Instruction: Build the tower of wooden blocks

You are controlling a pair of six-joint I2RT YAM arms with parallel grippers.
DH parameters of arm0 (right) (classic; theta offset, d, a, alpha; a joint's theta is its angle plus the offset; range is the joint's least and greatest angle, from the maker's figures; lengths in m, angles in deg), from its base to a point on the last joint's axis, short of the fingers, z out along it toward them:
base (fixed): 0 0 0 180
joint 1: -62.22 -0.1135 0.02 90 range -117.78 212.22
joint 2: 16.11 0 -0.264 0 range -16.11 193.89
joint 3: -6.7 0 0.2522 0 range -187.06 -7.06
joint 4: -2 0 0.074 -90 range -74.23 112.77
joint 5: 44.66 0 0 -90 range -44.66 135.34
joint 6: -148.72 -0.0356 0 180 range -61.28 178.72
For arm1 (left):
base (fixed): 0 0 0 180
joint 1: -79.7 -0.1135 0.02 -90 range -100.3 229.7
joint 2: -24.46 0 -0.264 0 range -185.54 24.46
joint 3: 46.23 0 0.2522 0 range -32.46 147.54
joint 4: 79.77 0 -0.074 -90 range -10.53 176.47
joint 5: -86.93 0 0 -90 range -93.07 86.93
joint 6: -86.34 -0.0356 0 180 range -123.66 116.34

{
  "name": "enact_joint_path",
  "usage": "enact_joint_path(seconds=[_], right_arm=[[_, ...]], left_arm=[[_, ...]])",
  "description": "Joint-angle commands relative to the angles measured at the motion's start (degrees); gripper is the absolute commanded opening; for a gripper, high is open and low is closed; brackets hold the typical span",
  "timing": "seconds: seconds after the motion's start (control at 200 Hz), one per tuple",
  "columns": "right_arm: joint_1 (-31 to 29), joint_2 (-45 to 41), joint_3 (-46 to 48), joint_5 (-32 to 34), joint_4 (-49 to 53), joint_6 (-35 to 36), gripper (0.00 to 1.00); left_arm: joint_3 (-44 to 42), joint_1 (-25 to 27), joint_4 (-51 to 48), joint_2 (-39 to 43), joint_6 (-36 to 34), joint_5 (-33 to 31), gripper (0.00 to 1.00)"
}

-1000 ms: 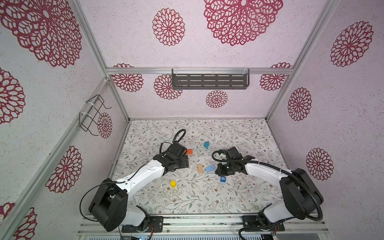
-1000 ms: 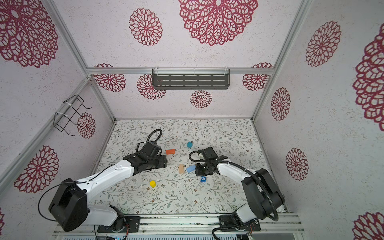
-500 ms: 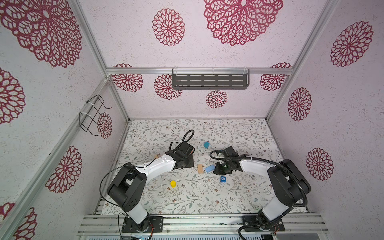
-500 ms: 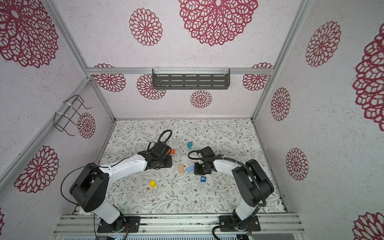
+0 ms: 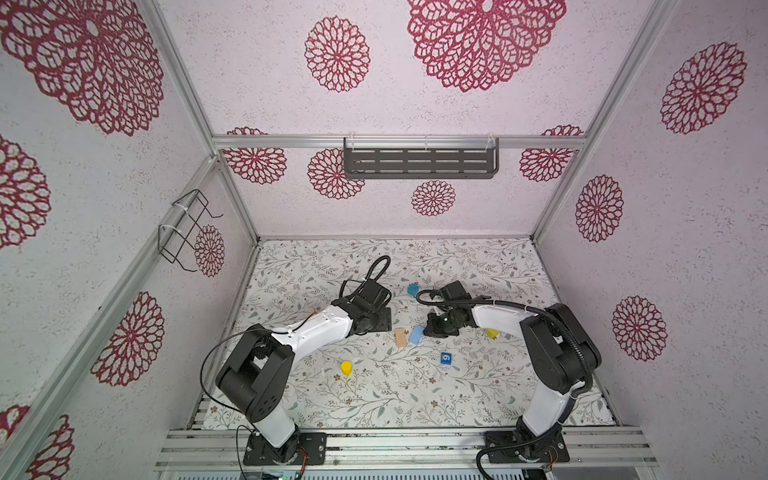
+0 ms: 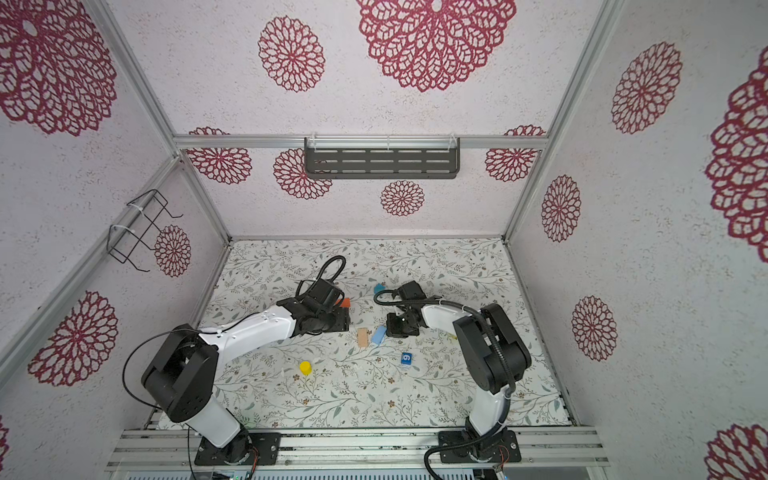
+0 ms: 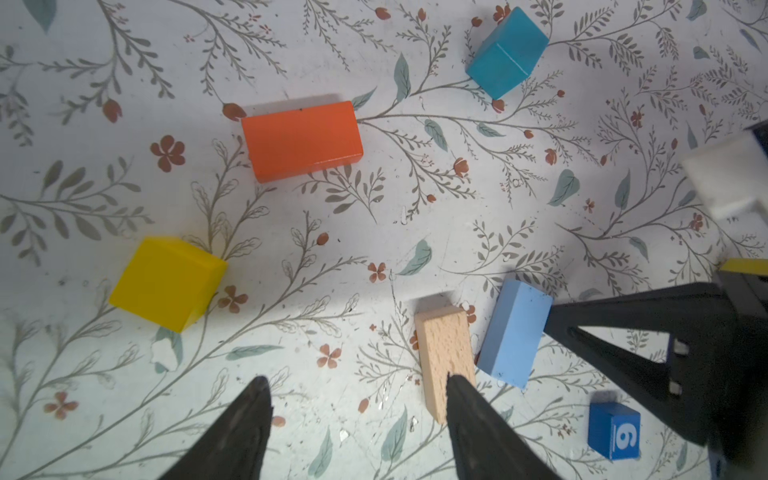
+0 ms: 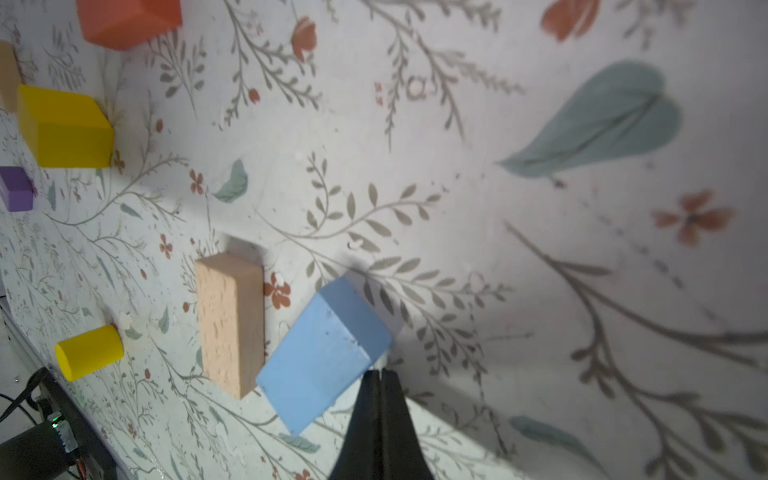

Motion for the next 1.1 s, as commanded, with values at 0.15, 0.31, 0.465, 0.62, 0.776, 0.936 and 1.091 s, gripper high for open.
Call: enact_joint_path(seconds=[0.15, 0.31, 0.465, 0.62, 0.776, 0.936, 1.091], right_arm=[[0.34, 3.01, -4.69, -2.95, 3.2, 2.61, 0.0], [0.33, 3.1, -4.49, -4.96, 1.75, 2.62, 0.0], [-0.34, 3.23, -5.15, -5.71, 1.55, 2.45, 0.0], [-0.91, 3.49, -5.19, -5.73, 1.19, 2.0, 0.0], [-1.59, 3.71, -4.62, -6.67, 0.14, 1.48, 0.0], [-2.77, 4.04, -5.05, -6.62, 0.56, 1.63, 0.0], [-2.86, 3.21, -4.33, -5.62, 0.38, 0.89, 0.0]], left_arm=[[0.13, 0.38, -0.58, 3.06, 1.08, -1.63, 0.7], [-0.5, 0.38, -0.63, 4.39, 1.3, -2.35, 0.71], [-1.38, 0.3, -0.72, 5.52, 1.41, -3.03, 0.72], [-1.94, 0.25, -1.65, 6.36, 1.11, -5.21, 0.75], [-2.95, 0.14, -1.42, 7.88, 1.19, -6.38, 0.78], [-3.31, -0.05, -1.68, 8.56, 1.28, -6.83, 0.81], [-3.75, -0.14, -1.5, 9.46, 1.37, -6.92, 0.82]])
